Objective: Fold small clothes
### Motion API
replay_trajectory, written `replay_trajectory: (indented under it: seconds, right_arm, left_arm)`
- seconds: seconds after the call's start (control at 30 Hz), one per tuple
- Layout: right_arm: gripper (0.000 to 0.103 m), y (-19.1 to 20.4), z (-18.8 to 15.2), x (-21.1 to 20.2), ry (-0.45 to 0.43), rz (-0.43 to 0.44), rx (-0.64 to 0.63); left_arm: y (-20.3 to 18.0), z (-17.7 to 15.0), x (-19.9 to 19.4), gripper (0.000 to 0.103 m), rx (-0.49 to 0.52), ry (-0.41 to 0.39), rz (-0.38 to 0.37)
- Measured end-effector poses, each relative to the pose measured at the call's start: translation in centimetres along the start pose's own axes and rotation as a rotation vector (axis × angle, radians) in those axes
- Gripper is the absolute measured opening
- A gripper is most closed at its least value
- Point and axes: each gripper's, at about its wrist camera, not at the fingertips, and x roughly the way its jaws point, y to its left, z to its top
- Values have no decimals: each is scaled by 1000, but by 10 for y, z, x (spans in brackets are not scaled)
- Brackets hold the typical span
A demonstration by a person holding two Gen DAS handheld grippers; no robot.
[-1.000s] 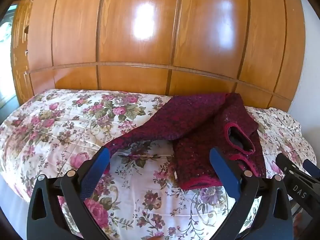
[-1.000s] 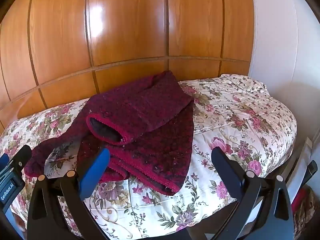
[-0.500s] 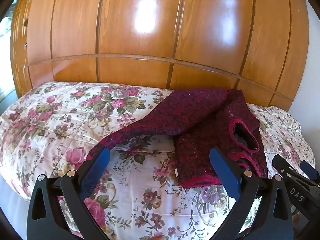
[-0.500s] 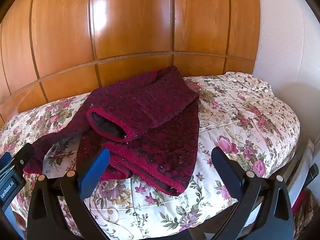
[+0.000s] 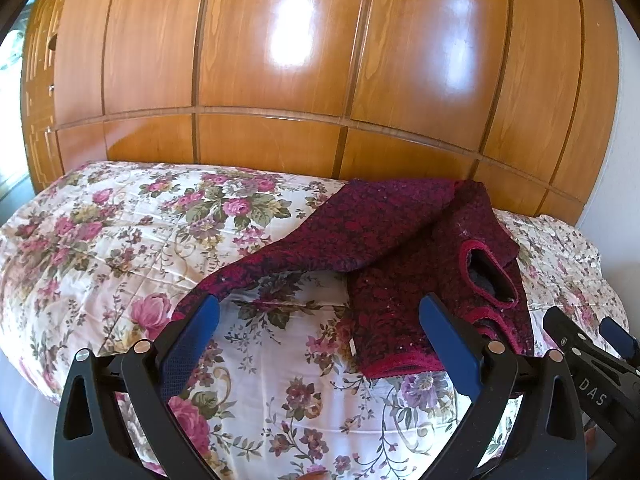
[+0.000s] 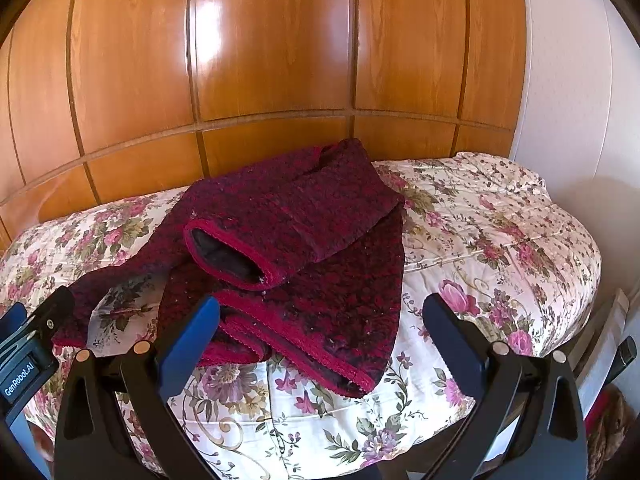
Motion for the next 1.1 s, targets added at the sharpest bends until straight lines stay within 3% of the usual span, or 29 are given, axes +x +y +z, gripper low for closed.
replay_trajectory:
  seconds: [1.1]
  right_arm:
    - [101, 2, 3, 0, 1, 8, -9]
  left_arm:
    - [-3, -1, 5, 99, 1, 23, -2]
